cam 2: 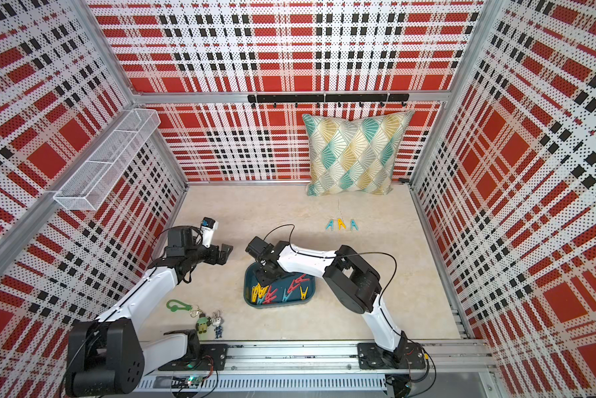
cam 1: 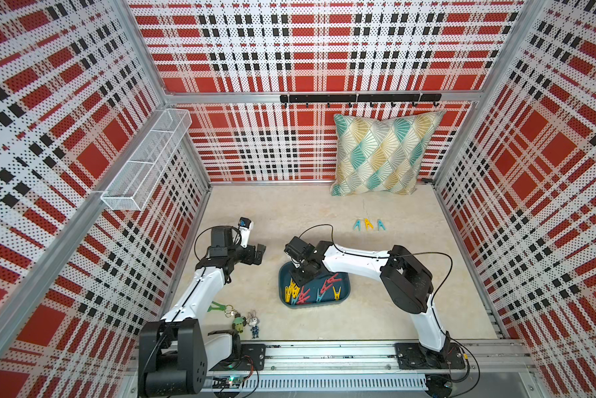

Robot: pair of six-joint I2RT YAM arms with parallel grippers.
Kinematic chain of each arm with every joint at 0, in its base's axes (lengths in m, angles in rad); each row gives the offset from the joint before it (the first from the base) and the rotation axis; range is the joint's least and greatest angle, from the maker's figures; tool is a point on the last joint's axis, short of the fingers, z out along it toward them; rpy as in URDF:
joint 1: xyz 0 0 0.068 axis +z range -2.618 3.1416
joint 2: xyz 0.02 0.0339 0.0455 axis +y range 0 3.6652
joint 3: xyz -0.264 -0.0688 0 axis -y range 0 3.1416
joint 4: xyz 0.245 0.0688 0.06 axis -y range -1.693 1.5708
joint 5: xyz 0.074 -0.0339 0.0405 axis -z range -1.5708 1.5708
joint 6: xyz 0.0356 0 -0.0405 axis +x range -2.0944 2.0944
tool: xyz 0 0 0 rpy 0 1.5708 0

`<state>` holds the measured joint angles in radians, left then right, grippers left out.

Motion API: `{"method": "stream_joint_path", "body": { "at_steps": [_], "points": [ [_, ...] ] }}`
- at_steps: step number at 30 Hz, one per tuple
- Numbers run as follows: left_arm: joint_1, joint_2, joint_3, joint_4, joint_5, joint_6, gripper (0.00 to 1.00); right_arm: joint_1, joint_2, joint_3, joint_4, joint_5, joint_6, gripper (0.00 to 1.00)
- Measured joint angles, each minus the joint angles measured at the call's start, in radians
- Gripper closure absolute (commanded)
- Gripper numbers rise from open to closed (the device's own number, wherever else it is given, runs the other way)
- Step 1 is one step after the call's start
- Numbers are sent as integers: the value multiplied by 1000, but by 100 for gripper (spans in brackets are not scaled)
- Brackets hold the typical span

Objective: Take the clothespins out of the storage box
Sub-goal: Pick up the clothespin from the storage box.

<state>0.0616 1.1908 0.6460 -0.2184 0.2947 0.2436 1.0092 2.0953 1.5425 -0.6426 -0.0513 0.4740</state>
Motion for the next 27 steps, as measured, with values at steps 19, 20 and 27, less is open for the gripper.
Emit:
{"method": "stream_joint_path", "body": {
  "at_steps": [19,20,27],
  "points": [
    [5,0,0,0,13,0,1,0,-291,-204,43,76,-2,98],
    [5,0,0,0,13,0,1,0,-320,-220,43,84,-4,98],
    [6,0,0,0,11,0,1,-29,-509,-267,48,164,-17,100]
  ]
}}
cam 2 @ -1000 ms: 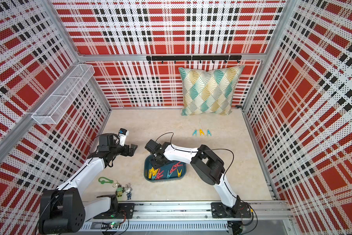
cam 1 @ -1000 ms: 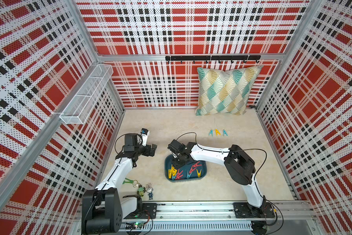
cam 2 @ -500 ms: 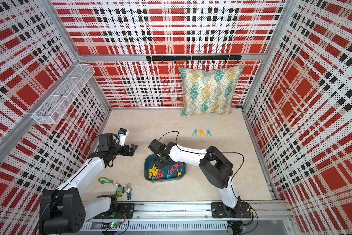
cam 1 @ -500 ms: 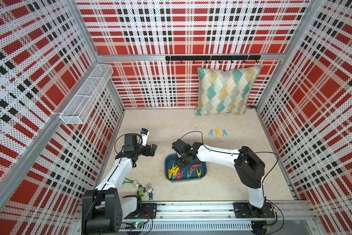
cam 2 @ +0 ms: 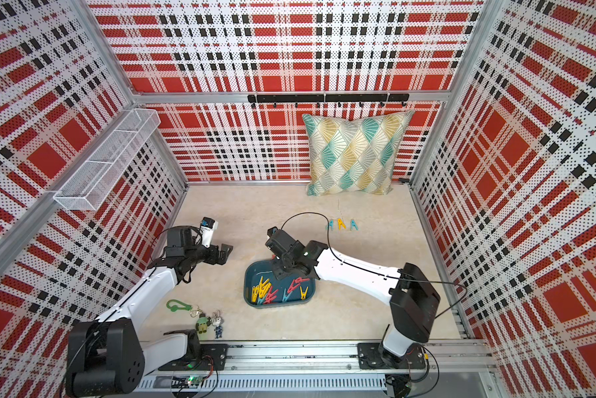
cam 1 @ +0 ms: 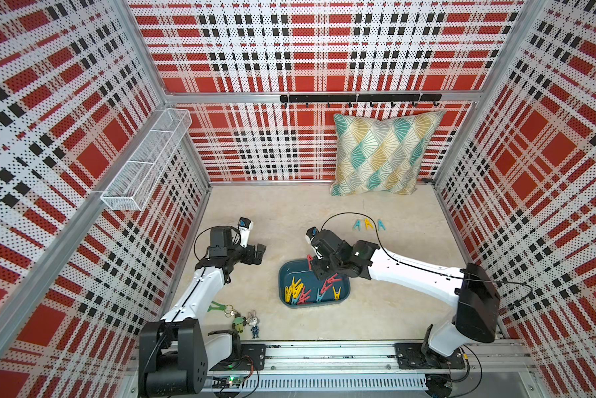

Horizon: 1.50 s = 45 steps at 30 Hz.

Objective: Take the clothespins out of the storage box
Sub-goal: Pick up the clothespin from the storage box, then place the clothespin at the center of the board.

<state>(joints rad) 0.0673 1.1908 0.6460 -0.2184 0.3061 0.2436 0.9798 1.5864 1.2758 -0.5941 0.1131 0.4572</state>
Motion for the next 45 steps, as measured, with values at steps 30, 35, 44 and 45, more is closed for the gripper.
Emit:
{"method": "stream_joint_path", "body": {
  "at_steps": [30,35,44,45],
  "points": [
    [11,29,1,0,-60,0,1,-939,-22,-99,-51,6,-245,100],
    [11,45,13,0,-60,0,1,-939,53,-43,-51,34,-282,100],
    [11,45,13,0,-59,0,1,-943,229,34,-30,84,-356,98],
    [11,45,13,0,-59,0,1,-943,251,42,-21,84,-366,97]
  ]
}}
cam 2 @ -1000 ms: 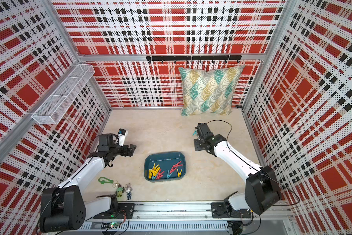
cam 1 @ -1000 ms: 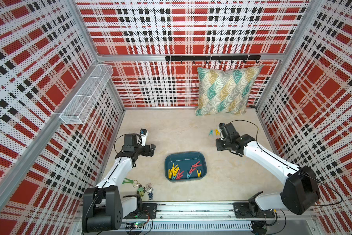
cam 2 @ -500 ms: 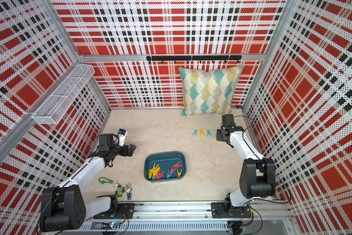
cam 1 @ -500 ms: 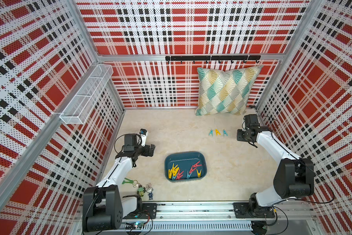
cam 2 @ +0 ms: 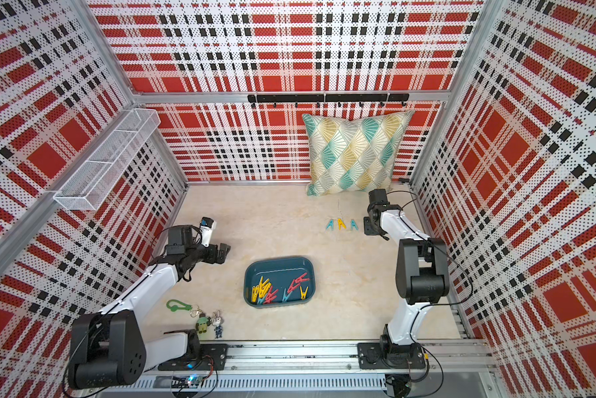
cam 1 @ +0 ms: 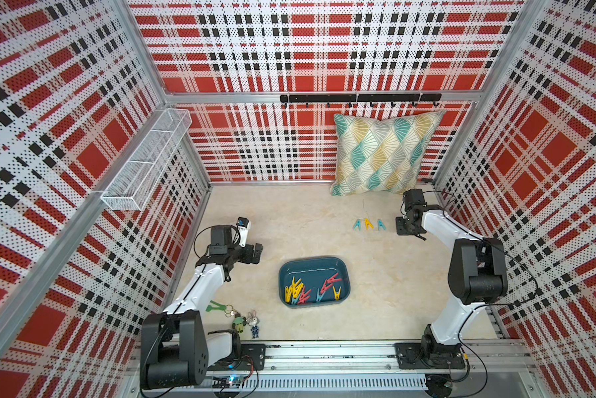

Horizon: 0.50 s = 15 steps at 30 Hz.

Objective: Take the clothespins out of the storage box
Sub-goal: Place the clothespin at the center of the board.

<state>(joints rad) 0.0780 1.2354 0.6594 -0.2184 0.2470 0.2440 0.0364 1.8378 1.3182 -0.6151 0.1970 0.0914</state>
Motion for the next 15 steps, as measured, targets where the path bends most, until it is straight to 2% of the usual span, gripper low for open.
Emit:
{"method": "stream_joint_path", "body": {
  "at_steps": [15],
  "points": [
    [0,0,0,0,4,0,1,-14,204,96,93,-75,-102,90]
  ]
}}
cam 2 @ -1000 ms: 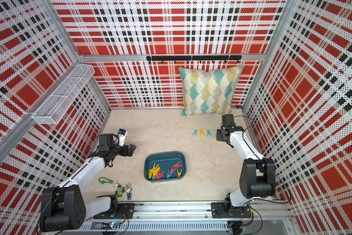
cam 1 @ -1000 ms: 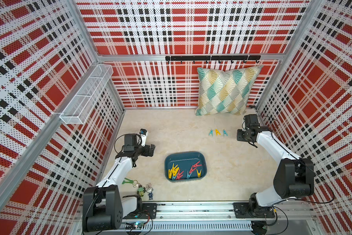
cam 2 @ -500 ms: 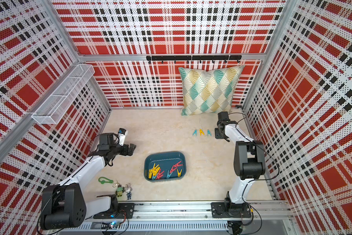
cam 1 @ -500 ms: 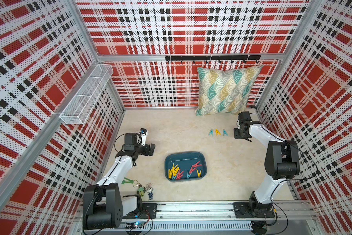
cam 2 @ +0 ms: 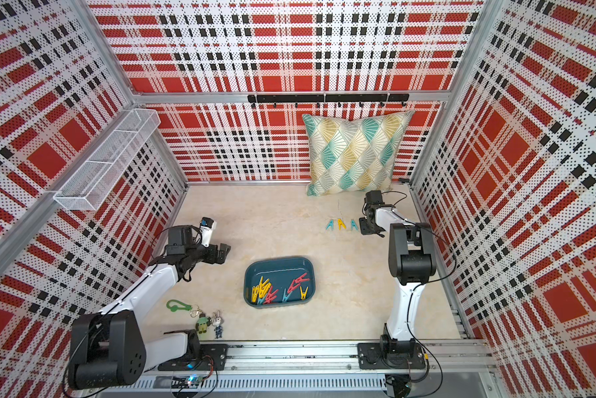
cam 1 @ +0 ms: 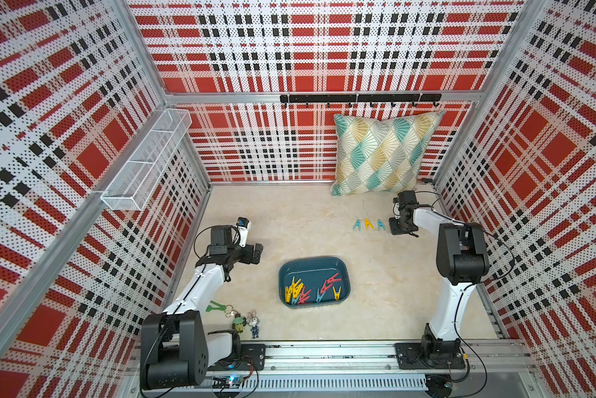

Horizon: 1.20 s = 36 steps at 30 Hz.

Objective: Take the clothespins out of the storage box
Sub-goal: Place the clothespin at the center of the board.

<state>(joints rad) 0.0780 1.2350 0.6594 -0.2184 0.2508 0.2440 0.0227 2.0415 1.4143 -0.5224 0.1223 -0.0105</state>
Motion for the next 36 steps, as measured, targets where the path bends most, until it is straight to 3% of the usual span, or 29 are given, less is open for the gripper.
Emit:
{"method": "stream_joint_path", "body": {
  "at_steps": [11,15,24,29,36],
  "points": [
    [0,-13,0,0,0,0,1,0,55,66,3,-16,-27,83],
    [0,-13,0,0,0,0,1,0,55,65,5,-16,-28,72],
    [0,-15,0,0,0,0,1,17,37,54,-10,5,-23,64],
    [0,-15,0,0,0,0,1,35,-66,1,-33,-2,3,59],
    [0,-15,4,-1,-3,-3,1,95,-328,-89,-55,-35,93,61]
  ]
}}
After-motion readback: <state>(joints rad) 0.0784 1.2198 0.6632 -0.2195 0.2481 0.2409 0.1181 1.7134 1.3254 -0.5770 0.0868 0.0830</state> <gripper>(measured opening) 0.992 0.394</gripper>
